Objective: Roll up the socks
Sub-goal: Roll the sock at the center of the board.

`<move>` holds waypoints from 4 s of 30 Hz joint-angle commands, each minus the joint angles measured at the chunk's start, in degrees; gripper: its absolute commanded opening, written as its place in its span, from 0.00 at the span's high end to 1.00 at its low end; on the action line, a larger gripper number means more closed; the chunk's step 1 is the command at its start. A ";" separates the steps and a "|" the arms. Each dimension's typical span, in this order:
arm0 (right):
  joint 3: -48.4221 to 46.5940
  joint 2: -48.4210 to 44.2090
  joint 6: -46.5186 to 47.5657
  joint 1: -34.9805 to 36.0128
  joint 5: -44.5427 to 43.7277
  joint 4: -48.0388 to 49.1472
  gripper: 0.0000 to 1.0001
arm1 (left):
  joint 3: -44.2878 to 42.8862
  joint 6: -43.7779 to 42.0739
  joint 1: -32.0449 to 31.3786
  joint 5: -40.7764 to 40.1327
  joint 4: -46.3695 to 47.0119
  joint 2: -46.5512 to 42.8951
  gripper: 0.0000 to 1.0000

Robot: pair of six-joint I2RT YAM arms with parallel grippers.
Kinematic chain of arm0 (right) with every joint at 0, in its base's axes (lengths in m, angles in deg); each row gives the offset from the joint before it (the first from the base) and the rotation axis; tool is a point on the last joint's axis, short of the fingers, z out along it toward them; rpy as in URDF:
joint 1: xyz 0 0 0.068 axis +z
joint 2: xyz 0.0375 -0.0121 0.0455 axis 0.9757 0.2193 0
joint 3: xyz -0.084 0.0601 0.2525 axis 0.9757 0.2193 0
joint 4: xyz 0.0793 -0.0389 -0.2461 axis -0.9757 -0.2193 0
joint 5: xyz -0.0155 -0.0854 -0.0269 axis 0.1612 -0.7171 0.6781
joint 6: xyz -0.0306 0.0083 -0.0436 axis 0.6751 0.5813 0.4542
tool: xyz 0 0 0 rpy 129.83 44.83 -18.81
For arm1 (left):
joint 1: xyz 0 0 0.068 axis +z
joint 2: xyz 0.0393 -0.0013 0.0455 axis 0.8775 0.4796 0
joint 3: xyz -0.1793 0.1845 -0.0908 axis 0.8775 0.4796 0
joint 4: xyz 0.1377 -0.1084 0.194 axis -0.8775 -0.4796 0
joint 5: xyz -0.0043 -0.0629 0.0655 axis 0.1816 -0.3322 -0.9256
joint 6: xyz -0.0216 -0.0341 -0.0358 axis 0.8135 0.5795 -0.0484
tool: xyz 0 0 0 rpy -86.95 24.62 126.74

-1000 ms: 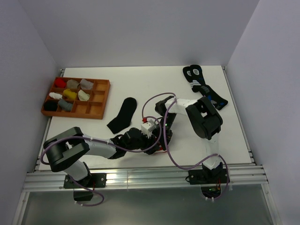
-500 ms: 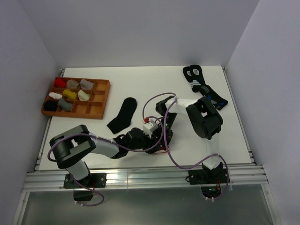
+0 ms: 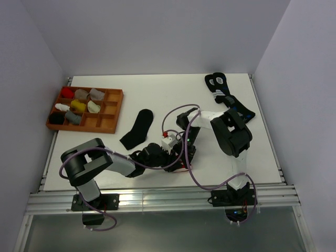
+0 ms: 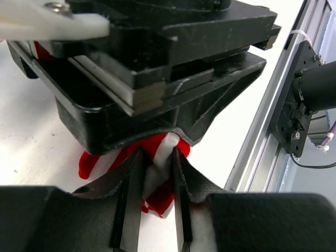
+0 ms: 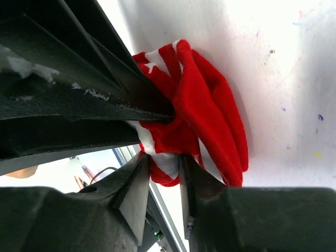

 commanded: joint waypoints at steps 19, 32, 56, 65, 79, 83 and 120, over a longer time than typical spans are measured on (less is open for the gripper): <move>5.48 -13.81 -0.58 -8.98 -1.23 8.95 0.51 | 0.84 3.28 0.04 1.76 -8.68 5.34 1.00; 17.33 -31.02 4.34 -14.69 -2.46 18.62 0.50 | -2.67 6.01 6.80 12.03 -19.31 6.83 1.00; 33.69 -49.59 11.73 1.21 -7.02 33.04 0.46 | -19.37 3.55 14.54 26.10 -45.77 15.00 1.00; 35.10 -48.18 9.88 8.59 -12.21 37.78 0.46 | -21.57 2.67 14.98 26.81 -48.23 16.85 1.00; 35.10 -43.26 8.39 12.38 -15.46 41.39 0.47 | -23.24 1.88 15.95 28.39 -49.02 18.08 1.00; 34.75 -41.94 7.51 12.99 -16.08 42.18 0.48 | -23.59 1.88 16.04 29.00 -48.67 18.43 1.00; 14.72 -16.98 5.57 -0.36 -3.69 17.58 0.80 | 8.22 18.06 13.85 -1.84 -6.31 -16.09 0.57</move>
